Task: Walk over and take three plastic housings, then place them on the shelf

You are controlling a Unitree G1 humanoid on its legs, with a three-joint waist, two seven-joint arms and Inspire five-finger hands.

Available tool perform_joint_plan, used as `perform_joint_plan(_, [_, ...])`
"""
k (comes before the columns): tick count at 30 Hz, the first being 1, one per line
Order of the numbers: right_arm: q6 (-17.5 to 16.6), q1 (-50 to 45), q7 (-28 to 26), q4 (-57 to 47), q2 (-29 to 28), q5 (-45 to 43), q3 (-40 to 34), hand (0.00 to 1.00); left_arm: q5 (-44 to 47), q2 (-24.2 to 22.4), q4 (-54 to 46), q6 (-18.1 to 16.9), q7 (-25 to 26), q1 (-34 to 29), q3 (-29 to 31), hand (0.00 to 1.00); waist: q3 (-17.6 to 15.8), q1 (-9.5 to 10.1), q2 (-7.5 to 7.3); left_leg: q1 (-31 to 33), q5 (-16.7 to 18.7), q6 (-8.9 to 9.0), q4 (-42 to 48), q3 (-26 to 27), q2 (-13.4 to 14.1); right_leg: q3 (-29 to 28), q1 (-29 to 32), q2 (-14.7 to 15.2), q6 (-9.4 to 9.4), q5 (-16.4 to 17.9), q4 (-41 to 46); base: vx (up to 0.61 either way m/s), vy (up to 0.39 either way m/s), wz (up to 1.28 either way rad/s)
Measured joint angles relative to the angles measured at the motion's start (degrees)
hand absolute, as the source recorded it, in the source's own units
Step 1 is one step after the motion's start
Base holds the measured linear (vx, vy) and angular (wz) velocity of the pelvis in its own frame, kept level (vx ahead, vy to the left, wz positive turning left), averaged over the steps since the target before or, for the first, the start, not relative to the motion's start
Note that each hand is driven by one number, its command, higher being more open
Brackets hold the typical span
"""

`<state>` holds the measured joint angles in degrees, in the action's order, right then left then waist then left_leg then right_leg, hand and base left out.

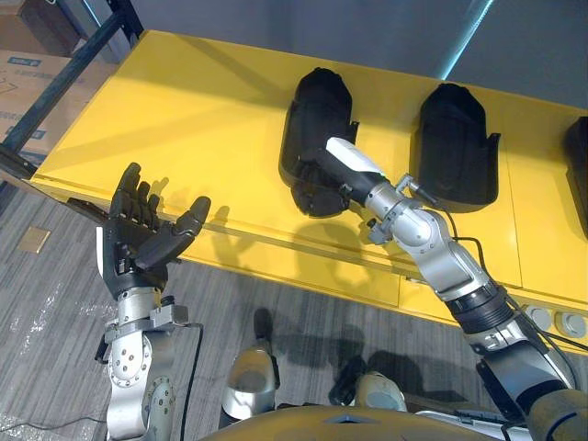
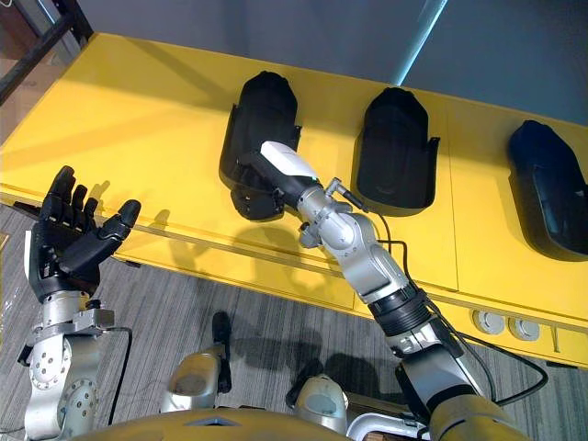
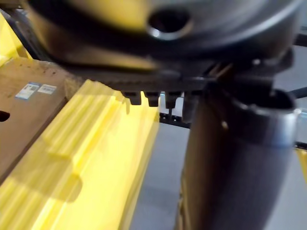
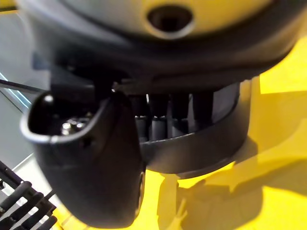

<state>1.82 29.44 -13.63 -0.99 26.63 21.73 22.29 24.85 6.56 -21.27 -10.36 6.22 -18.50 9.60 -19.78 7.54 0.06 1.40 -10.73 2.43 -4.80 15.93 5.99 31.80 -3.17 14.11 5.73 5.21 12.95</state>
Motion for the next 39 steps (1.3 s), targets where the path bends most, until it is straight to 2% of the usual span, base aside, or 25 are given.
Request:
perform_joint_plan(11, [0.07,0.03,0.69,0.34,-0.23,-0.18,0.4,0.0,0.01,-0.01,-0.03,0.66,0.18,-0.1,-1.06,1.0,0.11,0.03,-0.05,-0.17,-0.15,0.11,0.0,-0.06,0.01,0.03,-0.15,-0.03,0.08,-0.06,0.01,0.0,0.0,0.0])
perform_joint_plan(16, [0.26,0.73,3.08,3.34,-3.02,-0.17,0.86,0.0,0.04,-0.25,-0.03,0.68,0.16,-0.1,-3.64,1.0,0.2,0.02,0.06,-0.79,-0.15,0.13,-0.01,-0.3,-0.03,0.17,-0.91,-0.02,0.0,0.01,0.0,0.0,-0.003,0.01])
perform_joint_plan(20, [0.28,2.25,5.33,6.72,-4.68,-0.16,0.89,0.0,0.04,-1.41,-0.03,0.69,0.1,-0.15,-4.98,1.0,0.45,-0.02,0.49,-0.62,-0.18,0.31,-0.03,-0.88,-0.07,0.67,-1.05,0.02,-0.3,0.2,0.08,-0.01,-0.008,0.06])
perform_joint_plan(26, [1.12,3.36,6.26,8.99,-5.26,-0.05,1.1,0.0,0.13,-1.77,-0.03,0.69,-0.05,-1.35,-5.34,1.0,1.1,0.0,1.6,-0.57,-0.29,0.34,-0.03,-1.47,-0.46,1.07,-1.07,0.58,-0.14,0.41,0.77,0.0,-0.001,0.04])
perform_joint_plan(35, [1.53,5.41,7.45,12.1,-6.25,0.6,1.72,0.0,1.62,-2.1,-0.02,0.69,-0.27,-1.98,-6.5,1.0,1.33,0.04,2.01,-0.5,-0.59,0.48,-0.04,-1.87,-0.46,1.43,-0.77,0.95,-0.22,1.3,2.04,0.0,-0.006,0.02])
perform_joint_plan(38, [1.52,5.83,7.62,12.55,-6.23,1.19,2.16,0.0,1.62,-2.12,-0.02,0.69,-0.31,-2.19,-6.99,1.0,1.81,-0.01,2.62,-0.11,-0.68,0.5,-0.03,-1.96,-0.4,1.43,-0.27,0.93,-0.3,1.4,2.27,0.0,0.0,0.0])
perform_joint_plan(39, [1.51,6.14,7.64,12.77,-6.23,1.97,2.27,1.0,1.62,-2.12,-0.02,0.69,-0.34,-2.17,-6.97,1.0,1.95,-0.03,2.96,0.13,-0.78,0.45,-0.03,-1.98,-0.39,1.4,0.07,0.97,-0.31,1.41,2.47,0.0,0.0,0.0])
